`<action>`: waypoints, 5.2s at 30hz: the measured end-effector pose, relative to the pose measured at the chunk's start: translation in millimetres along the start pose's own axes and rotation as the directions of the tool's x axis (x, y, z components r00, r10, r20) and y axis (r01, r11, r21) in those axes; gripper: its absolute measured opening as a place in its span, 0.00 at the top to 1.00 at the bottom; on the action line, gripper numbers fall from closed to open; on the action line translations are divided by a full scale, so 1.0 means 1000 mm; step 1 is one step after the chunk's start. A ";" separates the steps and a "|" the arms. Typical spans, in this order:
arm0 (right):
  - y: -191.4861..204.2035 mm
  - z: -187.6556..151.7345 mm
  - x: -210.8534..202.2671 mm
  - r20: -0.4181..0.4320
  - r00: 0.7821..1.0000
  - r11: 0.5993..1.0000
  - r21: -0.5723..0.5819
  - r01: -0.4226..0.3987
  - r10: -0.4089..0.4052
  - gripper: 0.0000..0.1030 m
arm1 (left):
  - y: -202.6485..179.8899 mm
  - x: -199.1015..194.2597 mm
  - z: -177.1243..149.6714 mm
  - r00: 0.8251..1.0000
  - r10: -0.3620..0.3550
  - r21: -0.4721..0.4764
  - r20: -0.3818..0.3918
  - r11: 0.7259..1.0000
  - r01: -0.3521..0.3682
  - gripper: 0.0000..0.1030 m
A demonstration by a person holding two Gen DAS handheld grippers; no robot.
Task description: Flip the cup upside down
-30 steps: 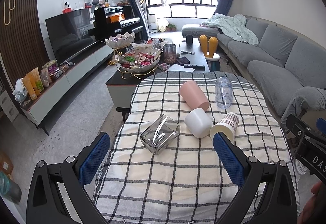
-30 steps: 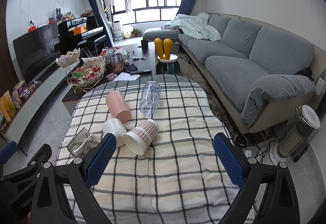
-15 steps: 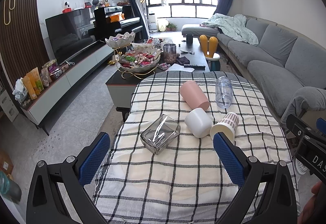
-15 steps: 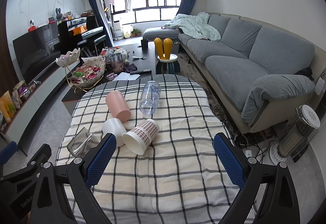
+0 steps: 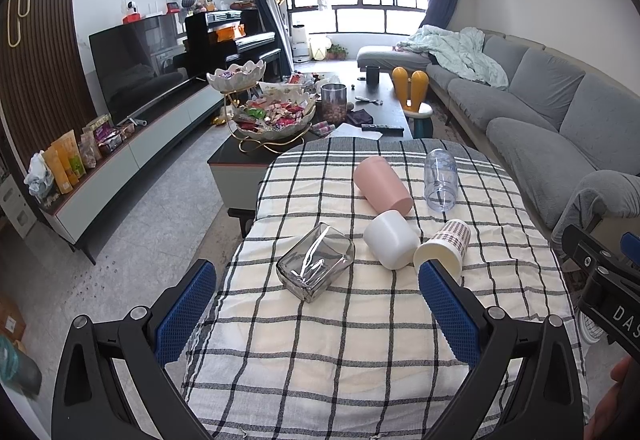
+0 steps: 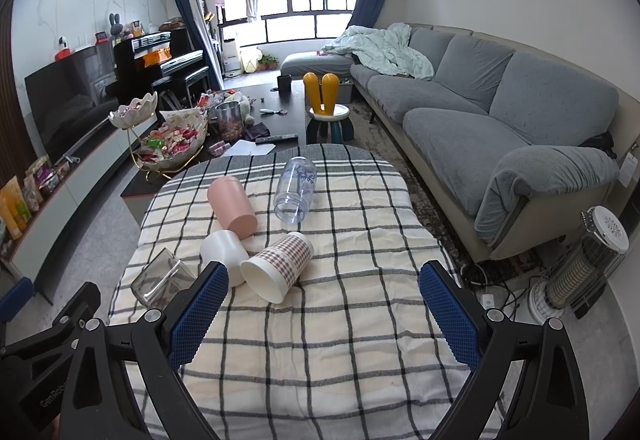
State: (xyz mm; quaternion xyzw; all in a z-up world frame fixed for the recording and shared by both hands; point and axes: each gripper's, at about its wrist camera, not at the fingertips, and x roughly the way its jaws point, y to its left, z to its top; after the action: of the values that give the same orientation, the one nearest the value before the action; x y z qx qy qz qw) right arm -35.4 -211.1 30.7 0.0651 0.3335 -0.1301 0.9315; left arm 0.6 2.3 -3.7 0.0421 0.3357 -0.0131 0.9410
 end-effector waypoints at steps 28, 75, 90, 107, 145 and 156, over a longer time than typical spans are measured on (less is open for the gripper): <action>0.023 0.004 0.077 -0.200 0.979 0.997 0.081 -0.011 0.027 0.06 | 0.021 0.058 0.018 0.999 -0.012 -0.020 -0.037 1.000 0.011 0.00; 0.146 0.013 0.251 -0.594 0.793 0.917 -0.226 -0.328 0.137 0.34 | 0.069 0.172 0.024 0.966 0.137 -0.158 -0.220 0.972 -0.174 0.00; 0.119 -0.018 0.178 -0.589 0.749 0.950 0.123 -0.288 0.303 0.34 | 0.102 0.096 0.014 0.981 0.133 -0.185 -0.141 0.970 -0.158 0.00; 0.139 -0.067 0.190 -0.608 0.748 0.963 0.188 -0.192 0.268 0.34 | 0.129 0.091 -0.012 0.987 0.127 -0.155 -0.101 0.978 -0.142 0.00; -0.037 -0.055 0.102 -0.303 0.952 0.990 0.143 -0.001 0.045 0.19 | -0.041 0.088 -0.081 0.965 -0.256 0.071 0.055 0.965 0.252 0.00; -0.045 -0.063 0.123 -0.340 0.937 0.983 0.184 -0.015 0.078 0.19 | -0.047 0.130 -0.097 0.986 -0.158 0.035 -0.053 0.987 0.160 0.05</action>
State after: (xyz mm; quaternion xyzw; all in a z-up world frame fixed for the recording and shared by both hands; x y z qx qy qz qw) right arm 5.5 -265.2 -98.1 0.1778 0.4772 -0.1237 0.8517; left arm 37.2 -35.4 -164.0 0.0341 0.3608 -0.0935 0.9273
